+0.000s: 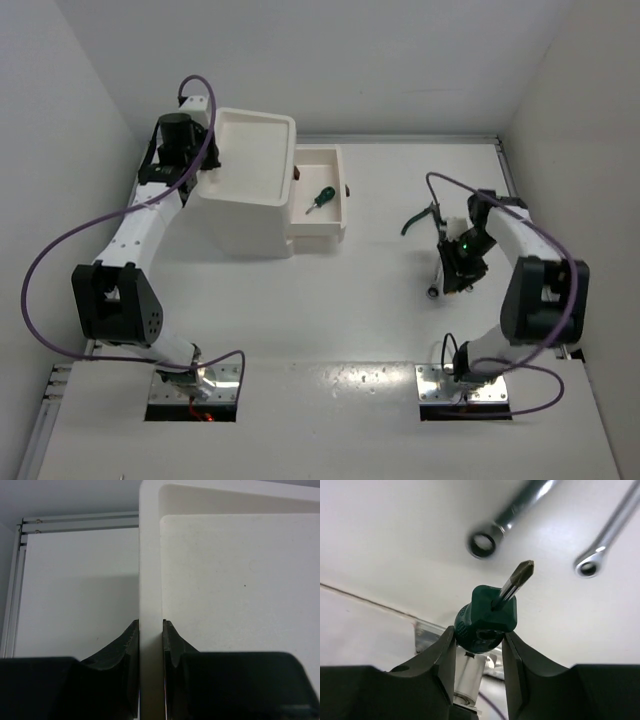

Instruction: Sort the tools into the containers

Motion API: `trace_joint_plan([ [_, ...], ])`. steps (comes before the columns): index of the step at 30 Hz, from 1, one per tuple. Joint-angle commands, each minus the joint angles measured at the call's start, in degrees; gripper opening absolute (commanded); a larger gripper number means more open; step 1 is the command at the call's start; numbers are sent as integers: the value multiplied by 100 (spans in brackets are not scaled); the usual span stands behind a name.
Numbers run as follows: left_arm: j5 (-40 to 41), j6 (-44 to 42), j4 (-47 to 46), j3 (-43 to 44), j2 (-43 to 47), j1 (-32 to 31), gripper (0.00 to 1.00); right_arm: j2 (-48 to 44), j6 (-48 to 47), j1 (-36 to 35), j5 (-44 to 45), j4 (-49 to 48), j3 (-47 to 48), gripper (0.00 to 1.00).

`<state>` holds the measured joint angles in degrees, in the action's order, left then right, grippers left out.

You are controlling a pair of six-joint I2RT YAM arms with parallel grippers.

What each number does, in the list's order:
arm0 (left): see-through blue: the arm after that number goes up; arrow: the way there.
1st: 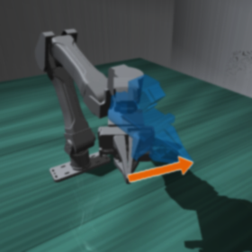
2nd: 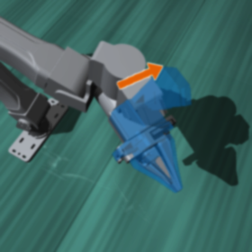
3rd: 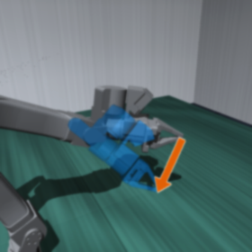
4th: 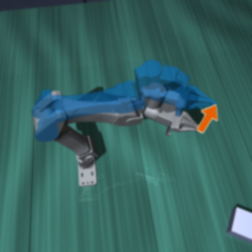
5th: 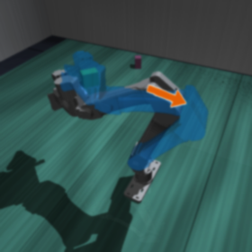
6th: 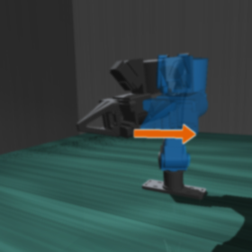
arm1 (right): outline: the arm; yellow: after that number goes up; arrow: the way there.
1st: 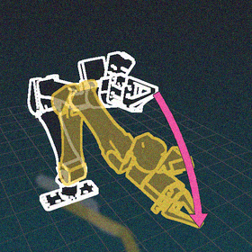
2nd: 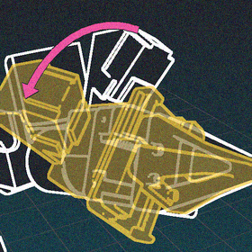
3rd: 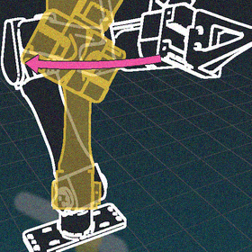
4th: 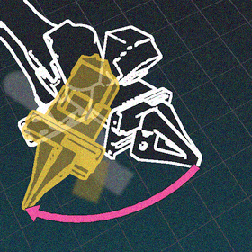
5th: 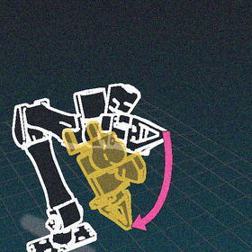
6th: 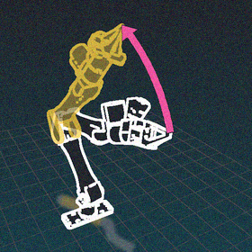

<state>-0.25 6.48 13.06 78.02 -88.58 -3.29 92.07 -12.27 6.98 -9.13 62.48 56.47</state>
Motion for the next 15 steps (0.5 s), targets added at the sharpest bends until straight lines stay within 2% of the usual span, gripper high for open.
trace_joint_plan([
  [1,-555,266,1207,-700,-397,-119,0,-1102,-556,-30,-1108,370,819,0],
  [4,-555,319,1208,-700,-345,-119,0,-1200,-417,-83,-1598,230,1556,0],
  [6,-555,319,1208,-700,-345,-119,0,-763,64,-241,-1994,28,2076,0],
  [9,-555,319,1208,-648,-345,-119,0,253,863,-539,-2609,-235,3628,0],
  [11,-555,319,1208,-648,-345,-119,0,757,1252,-802,-2778,-568,4203,0],
  [12,-555,319,1208,-595,-397,-119,0,1012,1506,-1108,-2857,-648,4771,0],
  [13,-555,319,1208,-595,-397,-119,0,1493,1587,-1259,-2936,-727,5047,0],
  [15,-555,319,1208,-595,-397,-119,0,1891,1692,-1671,-3138,-825,5722,0],
])
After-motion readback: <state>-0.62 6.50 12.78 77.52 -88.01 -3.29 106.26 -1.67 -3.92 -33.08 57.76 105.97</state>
